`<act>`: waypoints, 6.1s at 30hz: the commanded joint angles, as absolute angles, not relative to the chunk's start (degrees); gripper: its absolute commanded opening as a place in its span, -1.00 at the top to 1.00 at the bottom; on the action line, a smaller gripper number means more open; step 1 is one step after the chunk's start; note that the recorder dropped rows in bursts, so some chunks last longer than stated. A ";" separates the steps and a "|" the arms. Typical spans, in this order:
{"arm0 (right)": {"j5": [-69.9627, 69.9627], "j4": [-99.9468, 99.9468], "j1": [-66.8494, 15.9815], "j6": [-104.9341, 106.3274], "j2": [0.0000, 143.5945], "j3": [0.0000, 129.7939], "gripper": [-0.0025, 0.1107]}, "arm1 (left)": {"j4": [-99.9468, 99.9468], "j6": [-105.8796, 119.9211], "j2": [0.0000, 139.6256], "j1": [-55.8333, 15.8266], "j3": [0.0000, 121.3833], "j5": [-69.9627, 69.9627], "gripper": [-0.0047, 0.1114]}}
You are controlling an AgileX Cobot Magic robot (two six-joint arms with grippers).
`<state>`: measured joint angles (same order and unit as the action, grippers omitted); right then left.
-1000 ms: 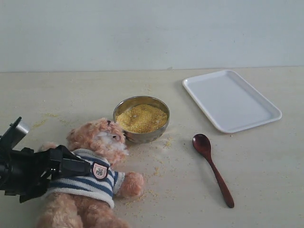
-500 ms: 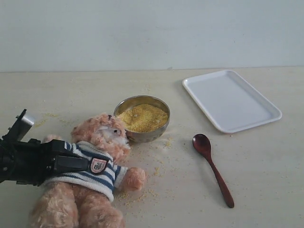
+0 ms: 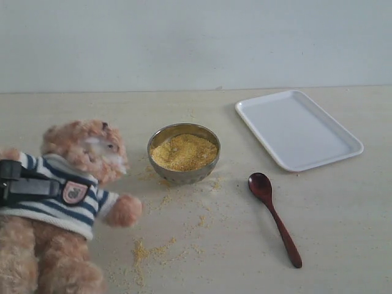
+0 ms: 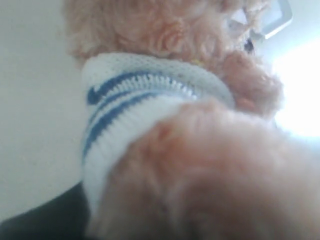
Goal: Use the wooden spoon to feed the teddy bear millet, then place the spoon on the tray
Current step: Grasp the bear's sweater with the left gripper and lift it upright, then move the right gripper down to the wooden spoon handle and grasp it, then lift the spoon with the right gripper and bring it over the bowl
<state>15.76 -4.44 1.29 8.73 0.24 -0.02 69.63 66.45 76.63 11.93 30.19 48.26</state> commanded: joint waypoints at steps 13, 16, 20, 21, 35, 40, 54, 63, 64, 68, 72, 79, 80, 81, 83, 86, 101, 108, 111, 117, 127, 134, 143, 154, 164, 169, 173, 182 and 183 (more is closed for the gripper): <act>15.27 -4.36 1.67 8.89 0.00 0.00 0.96 | 88.80 79.40 71.26 14.12 32.28 47.87 0.83; 15.24 -4.24 1.67 9.11 0.00 0.00 0.96 | 91.74 79.40 74.07 14.12 32.28 50.24 0.83; 14.18 -0.57 1.67 14.00 0.00 0.00 0.96 | 93.15 79.40 77.56 14.12 32.28 51.96 0.83; 13.53 -1.22 1.67 13.59 0.00 0.00 0.96 | 93.15 79.40 78.17 14.12 32.28 52.47 0.83; -2.80 -33.29 1.67 -13.48 0.00 0.00 0.96 | 93.55 79.40 80.46 14.12 32.28 55.52 0.83; -8.84 -37.70 1.67 -17.01 0.00 0.00 0.96 | 93.55 79.40 80.46 14.12 32.28 55.52 0.83; -27.52 19.73 1.67 -24.87 15.50 23.29 0.96 | 93.60 81.22 80.46 14.12 32.28 54.36 0.83; -21.61 32.60 1.67 -24.79 51.84 27.83 0.96 | 93.71 84.94 80.46 14.12 32.28 53.47 0.83; -23.46 32.43 1.67 -26.50 54.51 28.01 0.96 | 93.57 84.94 80.46 14.12 32.28 53.47 0.83; -19.16 39.55 0.81 -46.48 61.74 27.97 0.96 | 93.58 84.94 80.46 14.12 32.28 53.97 0.83; -24.04 73.22 -4.38 -64.21 69.51 28.09 0.96 | 93.58 84.94 80.46 14.12 32.28 53.97 0.83; -19.29 80.01 -17.44 -65.81 76.52 29.59 0.96 | 93.58 84.94 80.46 14.12 32.28 54.20 0.83; -16.29 80.01 -19.14 -65.59 77.38 29.59 0.95 | 93.58 84.94 80.46 14.12 32.28 54.20 0.83; -14.70 80.01 -20.64 -65.23 78.29 29.59 0.93 | 93.58 84.94 80.46 14.12 32.28 54.20 0.83; -15.24 80.01 -23.04 -64.52 80.17 29.59 0.80 | 93.58 84.94 80.46 14.12 32.28 54.20 0.83; -13.71 80.83 -27.29 -62.49 83.17 29.59 0.41 | 93.58 84.94 80.46 14.12 32.28 54.20 0.83; -9.57 70.29 -30.81 -63.53 93.50 30.47 0.07 | 93.58 84.94 80.46 14.12 32.28 54.20 0.83; -7.96 68.98 -30.81 -63.86 94.52 30.47 0.07 | 93.58 84.94 80.46 14.12 32.28 54.20 0.83; -3.36 68.58 -30.81 -63.99 94.52 30.47 0.07 | 93.58 84.94 80.46 14.12 32.28 54.56 0.83; -8.68 67.56 -29.66 -63.49 94.52 30.47 0.07 | 93.58 84.94 80.46 14.12 32.28 55.33 0.83; -4.05 67.56 -29.66 -63.49 94.52 30.47 0.08 | 93.58 84.94 80.46 14.12 32.28 55.33 0.83; -3.21 67.44 -29.66 -63.49 94.52 30.47 0.08 | 93.58 84.94 80.46 14.12 32.28 55.33 0.83; -5.02 67.30 -29.66 -63.30 98.05 30.47 0.08 | 93.58 84.94 80.46 14.12 32.28 56.10 0.83; -1.85 67.01 -29.66 -61.69 95.87 32.02 0.96 | 93.58 84.94 80.46 14.12 32.28 57.24 0.83; -4.37 68.83 -29.78 -59.14 74.24 31.48 0.96 | 95.67 84.94 80.46 14.12 32.28 50.26 0.83; -5.21 72.61 -32.47 -58.49 70.85 43.22 0.96 | 99.95 85.34 80.46 14.12 32.39 44.96 0.83; 9.97 74.09 -40.51 -45.51 84.99 59.13 0.96 | 99.95 85.10 80.46 14.12 32.60 37.77 0.83; 47.20 48.13 -48.64 26.71 101.80 70.94 0.96 | 99.95 85.10 80.46 14.12 33.15 42.16 0.83; 47.35 46.69 -48.52 26.42 101.80 70.94 0.96 | 99.95 85.10 80.46 14.12 33.26 42.16 0.83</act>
